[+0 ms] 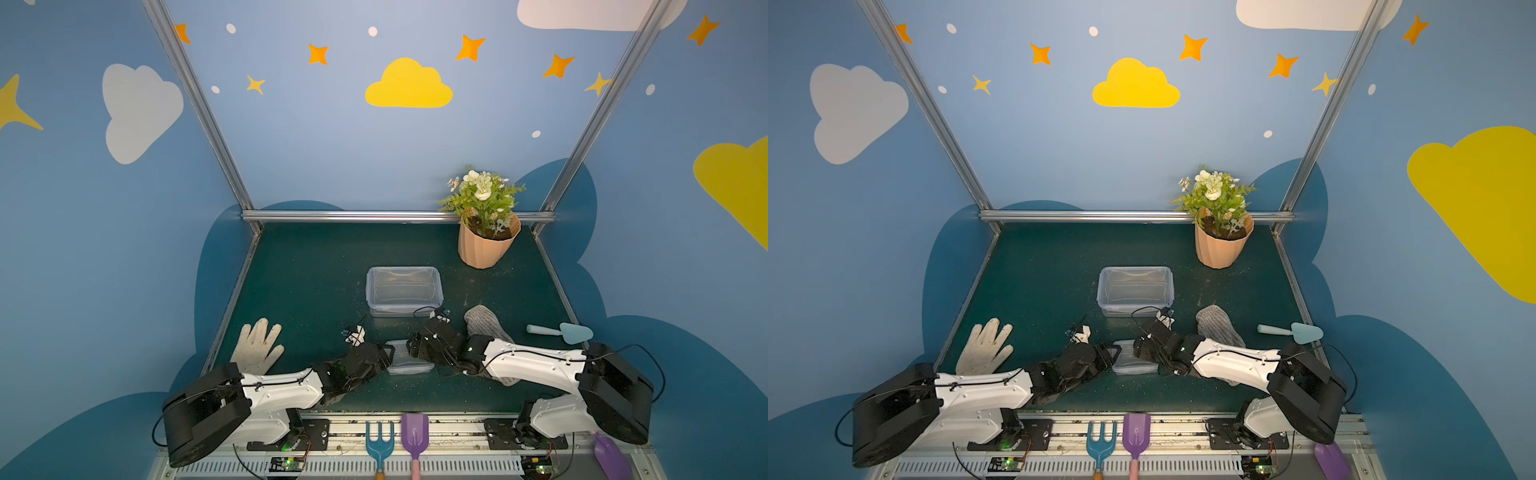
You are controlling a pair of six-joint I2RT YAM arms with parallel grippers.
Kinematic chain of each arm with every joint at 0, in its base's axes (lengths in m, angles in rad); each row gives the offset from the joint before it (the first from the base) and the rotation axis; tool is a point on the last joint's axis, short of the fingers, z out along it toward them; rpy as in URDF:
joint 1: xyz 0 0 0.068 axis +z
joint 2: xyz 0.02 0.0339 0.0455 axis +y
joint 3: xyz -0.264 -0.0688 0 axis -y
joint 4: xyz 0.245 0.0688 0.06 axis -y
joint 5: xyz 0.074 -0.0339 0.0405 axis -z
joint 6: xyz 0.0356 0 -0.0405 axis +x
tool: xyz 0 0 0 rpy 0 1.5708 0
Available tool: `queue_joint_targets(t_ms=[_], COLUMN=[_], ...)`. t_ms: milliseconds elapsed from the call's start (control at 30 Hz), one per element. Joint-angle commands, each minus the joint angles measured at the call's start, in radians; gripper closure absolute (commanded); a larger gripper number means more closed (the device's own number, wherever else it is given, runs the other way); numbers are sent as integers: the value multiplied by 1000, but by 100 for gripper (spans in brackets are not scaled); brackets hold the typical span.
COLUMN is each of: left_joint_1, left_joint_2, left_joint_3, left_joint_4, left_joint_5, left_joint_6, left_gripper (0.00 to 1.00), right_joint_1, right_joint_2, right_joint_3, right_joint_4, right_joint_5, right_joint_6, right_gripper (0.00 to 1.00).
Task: Wipe the insides of the lunch boxes
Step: Open the fastener of the lunch box, then adjust the lunch box at the center of the board.
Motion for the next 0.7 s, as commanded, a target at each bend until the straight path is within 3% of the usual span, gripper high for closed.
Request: queue_joint_targets(t_ms=[0,100,367,467,667], left_joint_1=[-1,-1,46,105,215], left_joint_2=[-50,-106,-255,-239,-53], left_joint_3=[23,25,122,201,428], left_joint_4=[-124,-178,-389,-444,-564], left_joint_5=[5,-12,-58,3,235], left_joint_6=[37,54,218,338,594], left_gripper=[16,0,0,0,0], right_joint_1=[19,19,-19,-36,-49], right_joint_2=[41,34,-63,-132,-320], right_joint_3=[-30,-20,-15,-20,-66], right_joint_4=[-152,-149,-179,-214,-284], right_joint_5=[-35,-39,-47,-47,-71], right_joint_6=[-55,-72,-113,-121,-97], right_gripper=[20,17,13,12,11])
